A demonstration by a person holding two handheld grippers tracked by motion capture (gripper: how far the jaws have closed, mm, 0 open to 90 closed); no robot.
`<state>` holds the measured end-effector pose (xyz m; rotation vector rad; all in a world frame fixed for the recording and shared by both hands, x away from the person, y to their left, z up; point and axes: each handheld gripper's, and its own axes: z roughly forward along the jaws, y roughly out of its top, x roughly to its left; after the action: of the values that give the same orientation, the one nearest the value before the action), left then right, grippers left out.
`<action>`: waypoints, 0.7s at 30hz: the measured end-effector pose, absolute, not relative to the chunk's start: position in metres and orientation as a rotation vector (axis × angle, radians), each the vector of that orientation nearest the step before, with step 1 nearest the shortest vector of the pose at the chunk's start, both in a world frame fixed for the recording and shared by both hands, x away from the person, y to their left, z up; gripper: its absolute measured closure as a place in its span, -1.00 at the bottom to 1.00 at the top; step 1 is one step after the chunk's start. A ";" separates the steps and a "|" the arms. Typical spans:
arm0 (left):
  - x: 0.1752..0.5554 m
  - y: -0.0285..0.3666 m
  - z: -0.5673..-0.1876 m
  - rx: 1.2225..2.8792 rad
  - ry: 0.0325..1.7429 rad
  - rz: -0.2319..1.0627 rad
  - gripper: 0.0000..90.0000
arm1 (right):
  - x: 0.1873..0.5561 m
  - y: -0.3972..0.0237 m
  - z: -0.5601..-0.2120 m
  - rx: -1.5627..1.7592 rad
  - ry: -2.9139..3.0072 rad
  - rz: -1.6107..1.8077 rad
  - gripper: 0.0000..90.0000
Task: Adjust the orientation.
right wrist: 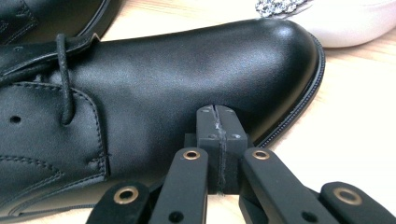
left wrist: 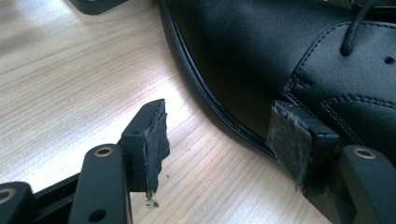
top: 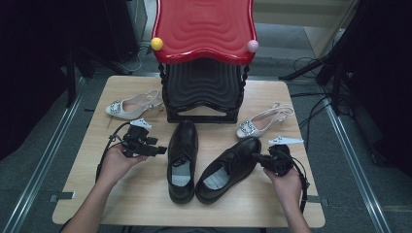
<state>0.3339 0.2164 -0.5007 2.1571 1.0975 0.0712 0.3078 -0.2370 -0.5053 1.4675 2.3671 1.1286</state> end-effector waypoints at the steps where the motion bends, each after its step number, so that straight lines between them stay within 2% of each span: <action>1: 0.333 0.217 -0.501 2.162 1.097 0.072 -0.16 | 0.309 -0.236 -0.505 1.462 2.367 1.128 1.00; 21: 0.321 0.225 -0.498 2.122 1.097 0.077 -0.16 | 0.332 -0.207 -0.505 1.438 2.383 1.137 1.00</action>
<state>0.3205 0.2248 -0.4985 2.1225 1.0973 0.0771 0.3324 -0.2072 -0.5047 1.4384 2.3832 1.1365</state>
